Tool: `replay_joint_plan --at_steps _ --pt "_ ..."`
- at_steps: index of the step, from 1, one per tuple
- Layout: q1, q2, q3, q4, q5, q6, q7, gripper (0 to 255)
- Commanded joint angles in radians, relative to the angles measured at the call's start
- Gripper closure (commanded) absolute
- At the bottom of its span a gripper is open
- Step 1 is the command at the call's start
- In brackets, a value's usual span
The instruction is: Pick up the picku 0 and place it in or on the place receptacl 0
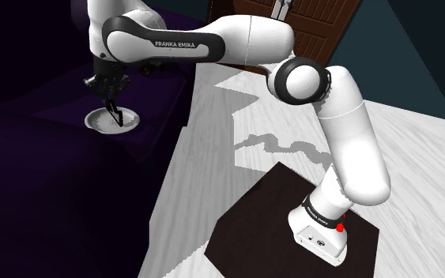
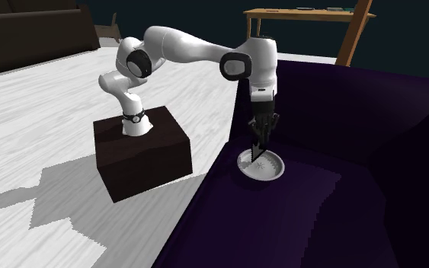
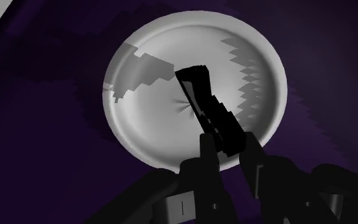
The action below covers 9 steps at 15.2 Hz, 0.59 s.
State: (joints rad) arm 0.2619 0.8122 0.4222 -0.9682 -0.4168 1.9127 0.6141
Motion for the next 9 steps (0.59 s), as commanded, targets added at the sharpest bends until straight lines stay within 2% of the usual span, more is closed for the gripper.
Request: replay_joint_plan --at_steps 1,5,9 --pt "-0.015 -0.005 -0.002 -0.064 0.000 0.027 0.008 255" --pt "-0.021 0.001 -0.004 -0.103 -0.006 0.070 0.018 255" --pt "-0.019 0.000 -0.007 -0.103 -0.004 0.071 0.017 255"
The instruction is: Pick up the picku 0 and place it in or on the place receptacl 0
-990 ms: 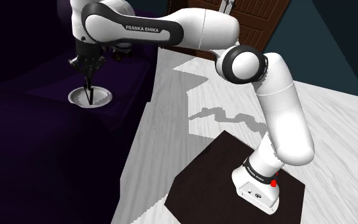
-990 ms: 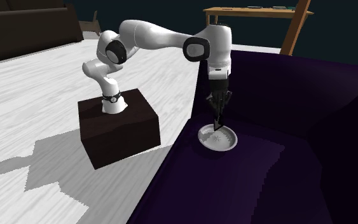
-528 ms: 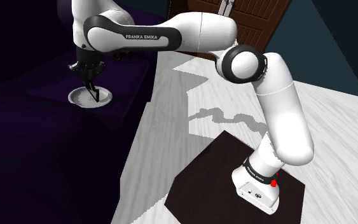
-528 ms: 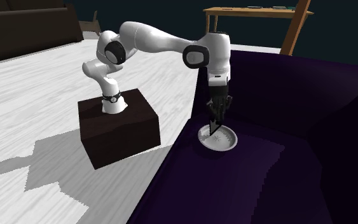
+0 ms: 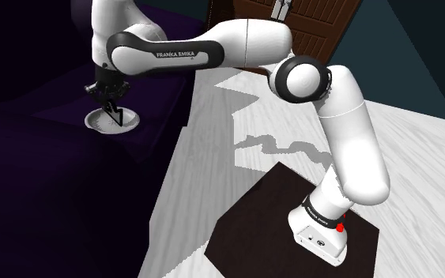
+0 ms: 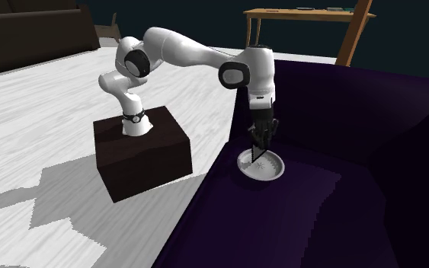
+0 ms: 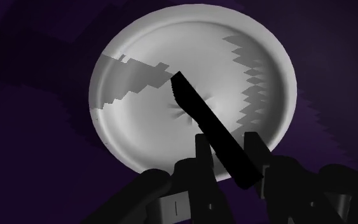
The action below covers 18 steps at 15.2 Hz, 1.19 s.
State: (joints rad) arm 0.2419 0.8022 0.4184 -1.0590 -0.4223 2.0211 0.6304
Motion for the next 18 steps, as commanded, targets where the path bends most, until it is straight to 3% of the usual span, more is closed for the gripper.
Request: replay_joint_plan --at_steps 1,3,4,8,9,13,18 --pt "0.002 0.010 -0.004 -0.013 0.003 -0.037 0.001 255" --pt "0.003 0.010 -0.007 -0.013 0.005 -0.037 0.000 255" --pt "0.006 0.002 -0.006 -0.026 0.004 -0.034 0.008 0" --pt "0.002 -0.013 -0.004 -0.065 0.002 -0.010 0.021 0" --pt "0.003 0.010 -0.007 -0.013 0.005 -0.037 0.000 0" --pt "0.006 -0.044 0.006 0.020 0.022 -0.122 -0.011 0" --pt "0.006 -0.044 0.006 0.020 0.022 -0.122 -0.011 0"
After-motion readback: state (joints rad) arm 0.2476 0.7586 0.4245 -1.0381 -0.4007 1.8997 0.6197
